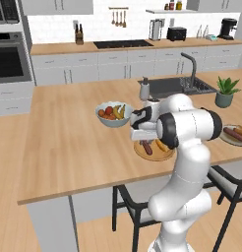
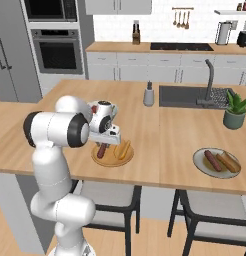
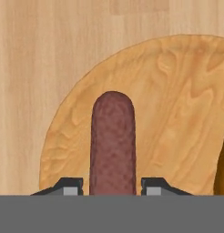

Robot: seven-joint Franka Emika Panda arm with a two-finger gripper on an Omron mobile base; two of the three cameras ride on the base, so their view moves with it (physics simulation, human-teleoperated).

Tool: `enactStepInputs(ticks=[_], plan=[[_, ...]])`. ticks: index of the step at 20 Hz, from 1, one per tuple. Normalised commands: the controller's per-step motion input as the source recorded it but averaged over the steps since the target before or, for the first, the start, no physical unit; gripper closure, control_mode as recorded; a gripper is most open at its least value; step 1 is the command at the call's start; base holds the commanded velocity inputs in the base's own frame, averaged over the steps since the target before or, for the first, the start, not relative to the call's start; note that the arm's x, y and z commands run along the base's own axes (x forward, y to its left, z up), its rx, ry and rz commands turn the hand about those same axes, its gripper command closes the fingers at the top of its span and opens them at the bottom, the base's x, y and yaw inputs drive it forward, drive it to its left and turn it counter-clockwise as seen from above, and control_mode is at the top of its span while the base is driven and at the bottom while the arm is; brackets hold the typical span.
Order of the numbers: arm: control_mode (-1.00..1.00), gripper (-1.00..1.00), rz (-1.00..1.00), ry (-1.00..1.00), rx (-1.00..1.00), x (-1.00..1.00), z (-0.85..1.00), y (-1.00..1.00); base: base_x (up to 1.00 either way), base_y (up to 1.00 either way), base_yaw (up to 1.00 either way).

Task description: Place one bun and one sausage from the bowl on each plate.

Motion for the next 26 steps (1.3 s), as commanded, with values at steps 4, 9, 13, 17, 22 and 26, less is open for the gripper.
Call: enactStepInputs(ticks=[4, 9, 13, 17, 22, 26], plan=[[-1.0, -1.0, 0.0, 0.0, 0.0, 0.0, 0.05, 0.0, 0.0, 0.0, 0.0], [-1.0, -1.0, 0.0, -0.04, 0.0, -0.27, 0.43, 0.03, 0.0, 0.0, 0.0], [-1.0, -1.0, 0.0, -0.04, 0.0, -0.79, 0.71, 0.2, 0.0, 0.0, 0.0], [-1.0, -1.0, 0.0, -0.06, 0.0, -1.0, 0.79, 0.22, 0.0, 0.0, 0.0], [-1.0, -1.0, 0.0, -0.1, 0.0, -0.85, 0.94, 0.27, 0.0, 0.0, 0.0], [-1.0, -1.0, 0.0, -0.11, 0.0, -0.71, 0.84, 0.29, 0.0, 0.0, 0.0]])
